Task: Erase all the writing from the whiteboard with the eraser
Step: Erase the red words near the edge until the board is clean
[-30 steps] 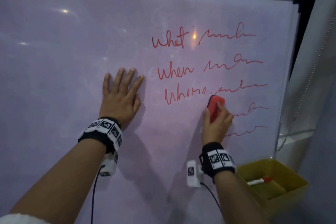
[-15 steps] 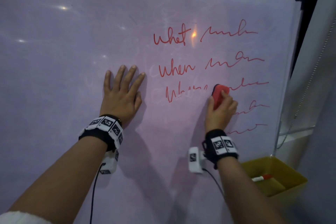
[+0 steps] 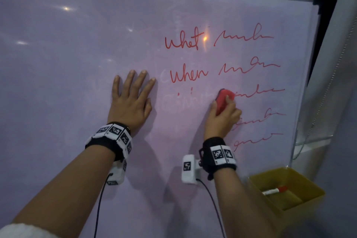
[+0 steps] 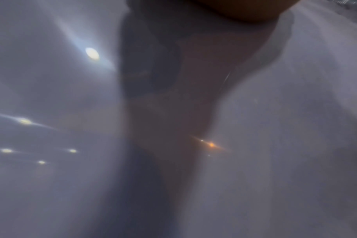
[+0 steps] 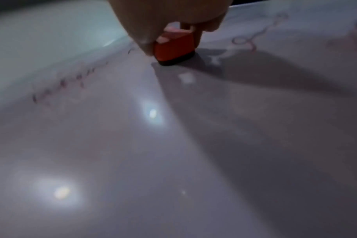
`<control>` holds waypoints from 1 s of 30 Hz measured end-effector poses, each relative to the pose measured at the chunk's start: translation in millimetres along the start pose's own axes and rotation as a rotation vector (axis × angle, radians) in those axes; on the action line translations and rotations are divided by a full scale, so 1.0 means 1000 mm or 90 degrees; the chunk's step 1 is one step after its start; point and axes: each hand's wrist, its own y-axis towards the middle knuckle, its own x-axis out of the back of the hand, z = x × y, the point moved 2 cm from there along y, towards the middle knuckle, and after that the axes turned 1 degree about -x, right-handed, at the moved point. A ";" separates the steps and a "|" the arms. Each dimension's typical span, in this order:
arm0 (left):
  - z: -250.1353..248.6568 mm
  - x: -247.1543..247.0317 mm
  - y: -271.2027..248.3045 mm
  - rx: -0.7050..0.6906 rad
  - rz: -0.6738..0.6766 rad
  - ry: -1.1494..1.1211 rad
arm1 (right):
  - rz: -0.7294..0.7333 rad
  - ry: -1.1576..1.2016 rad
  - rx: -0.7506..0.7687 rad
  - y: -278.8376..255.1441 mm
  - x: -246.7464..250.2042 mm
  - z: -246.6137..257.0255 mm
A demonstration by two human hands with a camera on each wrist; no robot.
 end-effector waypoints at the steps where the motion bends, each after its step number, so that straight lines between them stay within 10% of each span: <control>1: -0.001 0.001 0.000 0.000 0.000 -0.001 | 0.028 0.015 0.076 -0.014 -0.005 0.015; 6: 0.000 0.003 -0.001 0.007 0.001 -0.006 | 0.241 -0.115 0.553 -0.055 -0.010 0.020; 12: 0.000 0.001 0.000 -0.005 -0.015 -0.002 | -0.007 -0.026 0.054 0.024 0.010 -0.019; 19: 0.001 0.004 0.000 -0.005 -0.004 -0.016 | 0.170 -0.070 0.551 -0.044 -0.019 0.050; 26: 0.011 0.000 -0.008 -0.050 0.038 -0.013 | -0.051 -0.015 0.007 0.063 -0.005 0.024; 30: 0.010 0.000 -0.010 -0.044 0.038 -0.019 | 0.018 -0.011 0.314 0.010 -0.033 0.075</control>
